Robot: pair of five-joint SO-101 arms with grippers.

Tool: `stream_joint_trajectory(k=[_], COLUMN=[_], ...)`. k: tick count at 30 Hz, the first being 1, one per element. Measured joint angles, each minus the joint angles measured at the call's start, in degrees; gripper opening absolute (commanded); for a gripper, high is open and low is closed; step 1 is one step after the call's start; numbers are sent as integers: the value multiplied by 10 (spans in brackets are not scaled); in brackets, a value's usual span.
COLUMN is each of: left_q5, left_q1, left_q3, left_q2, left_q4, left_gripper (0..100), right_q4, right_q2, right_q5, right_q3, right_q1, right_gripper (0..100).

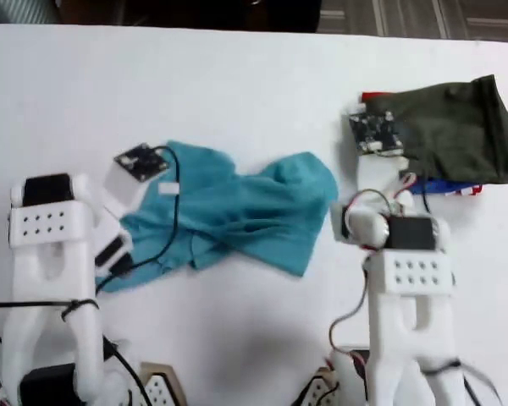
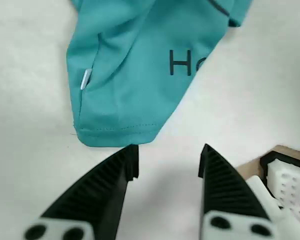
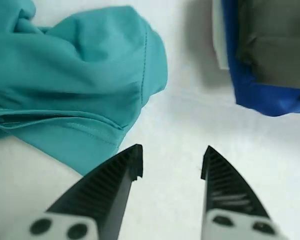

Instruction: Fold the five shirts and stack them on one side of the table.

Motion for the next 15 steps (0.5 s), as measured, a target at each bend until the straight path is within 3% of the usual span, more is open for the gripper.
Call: stream_joint_trajectory(k=[7, 15], left_q5=[0, 0], left_q1=[-37, -40], left_q3=[9, 11], left_q2=[0, 0], left_q4=[-48, -62], left_gripper=[218, 218], right_q4=[-11, 8], right_q2=[172, 306], right_q5=[7, 31], right_q3=[-22, -113], right_q1=[-82, -104], right_gripper=[198, 195])
